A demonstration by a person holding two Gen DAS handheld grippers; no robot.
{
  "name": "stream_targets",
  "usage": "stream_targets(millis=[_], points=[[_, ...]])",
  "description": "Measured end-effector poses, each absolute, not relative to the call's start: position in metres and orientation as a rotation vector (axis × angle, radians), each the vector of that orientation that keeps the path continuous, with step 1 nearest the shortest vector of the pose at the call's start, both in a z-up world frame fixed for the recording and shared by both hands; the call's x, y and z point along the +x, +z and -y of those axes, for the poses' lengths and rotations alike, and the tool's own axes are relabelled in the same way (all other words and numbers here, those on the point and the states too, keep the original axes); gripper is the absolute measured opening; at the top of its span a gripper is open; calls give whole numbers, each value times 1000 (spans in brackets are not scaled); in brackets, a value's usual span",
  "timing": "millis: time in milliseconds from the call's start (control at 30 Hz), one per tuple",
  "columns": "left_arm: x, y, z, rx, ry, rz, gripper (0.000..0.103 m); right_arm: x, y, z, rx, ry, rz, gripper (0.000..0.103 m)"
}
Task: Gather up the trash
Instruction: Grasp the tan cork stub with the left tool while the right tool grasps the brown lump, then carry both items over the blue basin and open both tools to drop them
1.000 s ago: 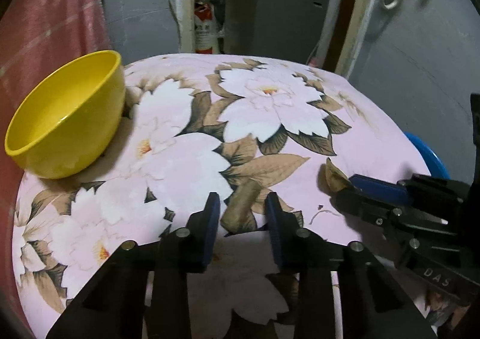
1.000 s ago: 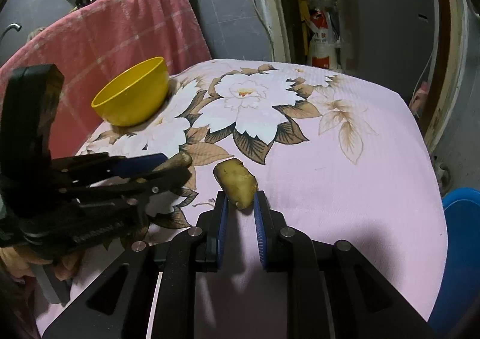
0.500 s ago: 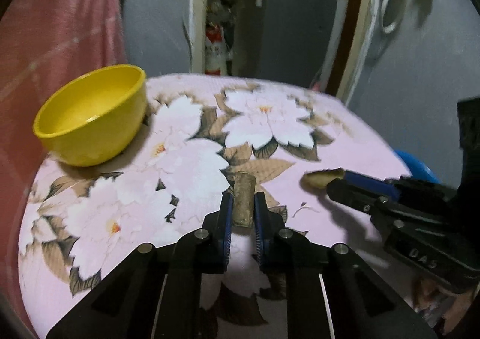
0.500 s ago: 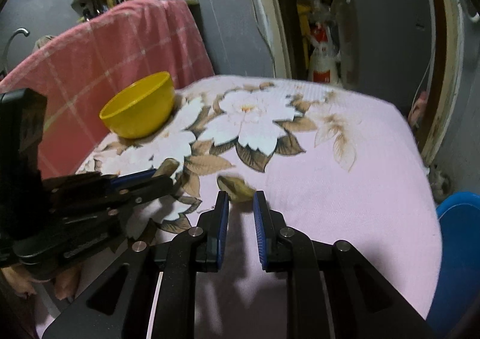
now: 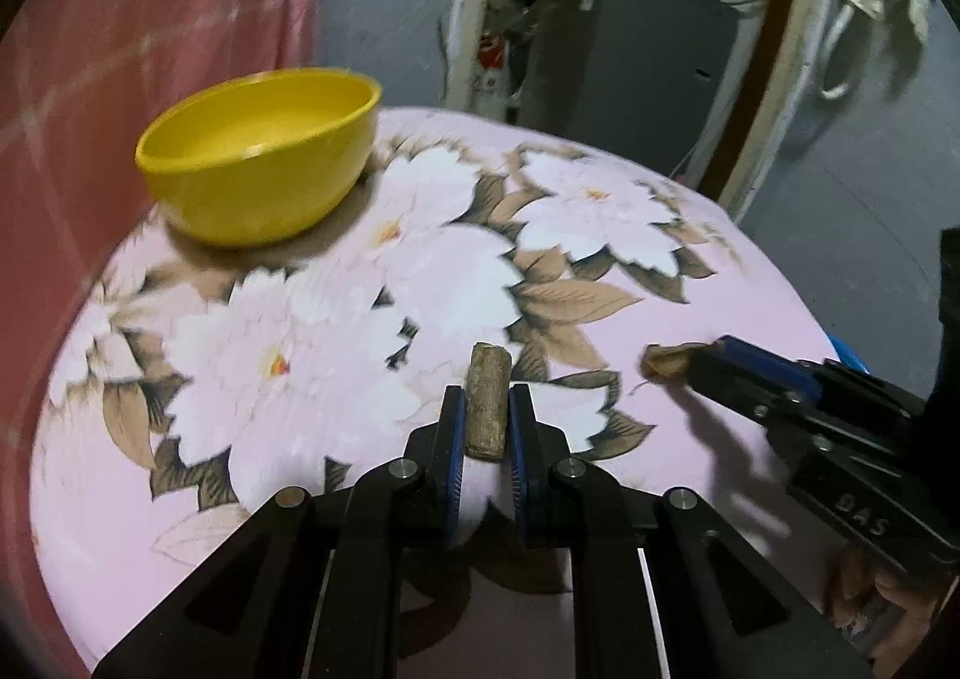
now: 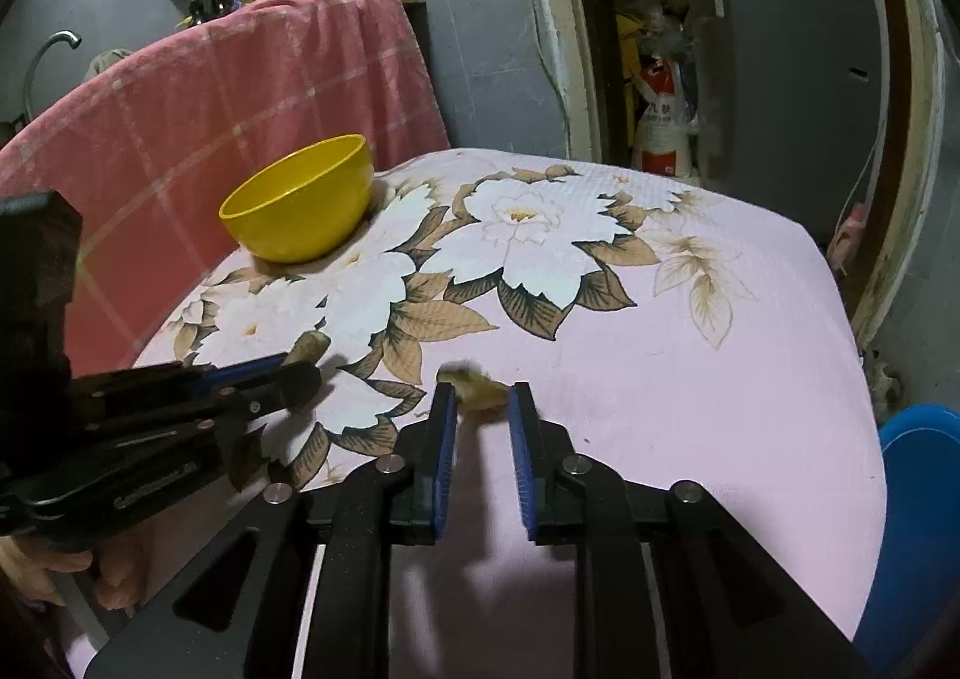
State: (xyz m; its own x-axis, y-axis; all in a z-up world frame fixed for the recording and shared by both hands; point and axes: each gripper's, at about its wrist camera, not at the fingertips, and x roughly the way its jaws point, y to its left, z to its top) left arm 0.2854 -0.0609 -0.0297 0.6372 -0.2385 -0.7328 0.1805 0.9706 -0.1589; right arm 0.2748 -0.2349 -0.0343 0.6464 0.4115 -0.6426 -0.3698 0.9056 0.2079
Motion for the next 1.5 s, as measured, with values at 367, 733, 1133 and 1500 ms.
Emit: stream_targets(millis=[367, 733, 1133, 1500], points=[[288, -34, 48, -174, -269, -867, 11, 289, -43, 227, 51, 475, -849, 31], [285, -32, 52, -131, -247, -861, 11, 283, -41, 217, -40, 429, -822, 24], [276, -22, 73, -41, -239, -778, 11, 260, -23, 240, 53, 392, -630, 24], [240, 22, 115, -31, -345, -493, 11, 209, 9, 300, 158, 285, -312, 24]])
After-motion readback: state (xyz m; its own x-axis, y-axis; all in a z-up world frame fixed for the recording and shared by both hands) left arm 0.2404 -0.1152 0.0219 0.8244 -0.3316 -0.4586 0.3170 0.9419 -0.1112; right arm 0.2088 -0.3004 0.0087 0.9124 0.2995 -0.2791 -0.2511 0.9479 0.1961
